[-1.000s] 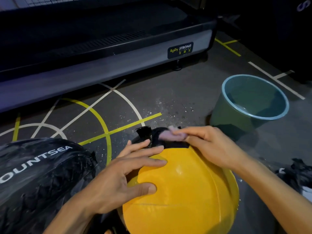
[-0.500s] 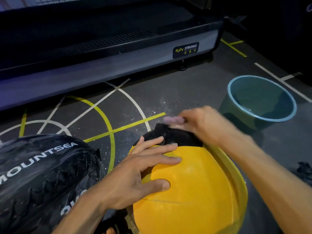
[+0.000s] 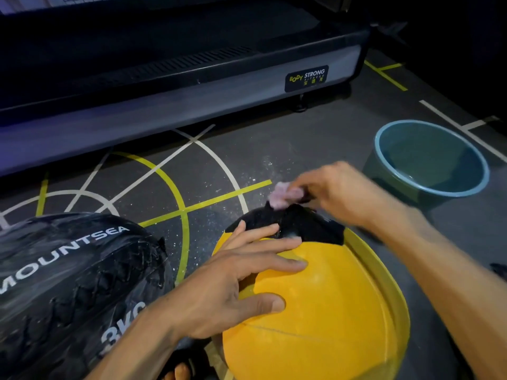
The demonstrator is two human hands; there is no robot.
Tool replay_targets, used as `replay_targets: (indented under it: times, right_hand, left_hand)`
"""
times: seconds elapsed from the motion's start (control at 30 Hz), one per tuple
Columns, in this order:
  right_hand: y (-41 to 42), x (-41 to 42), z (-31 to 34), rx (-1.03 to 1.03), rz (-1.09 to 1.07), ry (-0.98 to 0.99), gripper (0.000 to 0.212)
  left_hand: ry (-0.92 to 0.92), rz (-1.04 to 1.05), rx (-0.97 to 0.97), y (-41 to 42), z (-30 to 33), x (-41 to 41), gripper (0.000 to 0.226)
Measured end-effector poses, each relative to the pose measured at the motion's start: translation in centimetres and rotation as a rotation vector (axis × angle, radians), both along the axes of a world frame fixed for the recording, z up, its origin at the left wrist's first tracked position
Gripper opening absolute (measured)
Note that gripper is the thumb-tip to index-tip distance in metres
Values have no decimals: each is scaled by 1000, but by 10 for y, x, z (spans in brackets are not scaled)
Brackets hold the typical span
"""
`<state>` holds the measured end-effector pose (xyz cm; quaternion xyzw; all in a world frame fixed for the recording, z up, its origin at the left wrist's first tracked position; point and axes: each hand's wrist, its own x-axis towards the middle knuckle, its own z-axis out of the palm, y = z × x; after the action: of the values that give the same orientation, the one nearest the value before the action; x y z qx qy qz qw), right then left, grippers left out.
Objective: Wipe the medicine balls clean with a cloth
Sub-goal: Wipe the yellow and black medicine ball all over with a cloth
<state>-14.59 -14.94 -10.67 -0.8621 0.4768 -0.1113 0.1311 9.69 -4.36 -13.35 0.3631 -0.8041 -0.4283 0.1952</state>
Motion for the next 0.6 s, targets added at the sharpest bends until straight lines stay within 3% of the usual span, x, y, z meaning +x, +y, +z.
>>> replay_targets:
  times: [0.07,0.13,0.23,0.37,0.43,0.5,0.6]
  right_hand:
    - [-2,-4,16,-73,-146,-169,39]
    - [15,12,28,-47,-59,-323,35]
    - [39,33,11,140,220,-76,29]
    - [-1,4,3,68,-39,18,33]
    - [-4,2,17,4,-117,-107,32]
    - [17,22,33,53,9,-265,34]
    - [38,36,9,158,226,-60,23]
  left_hand:
    - [7,-1,8,1,0,-1,48]
    - [8,1,-3,0,-1,-1,47]
    - [-10,-10,-6,-1,0,-3,48]
    - [10,-18,-19,1,1,-5,47]
    - [10,-21,-4,1,1,-5,47]
    - [3,-17,-7,0,-1,-3,46]
    - [-10,-21,-23,-2,0,-3,46]
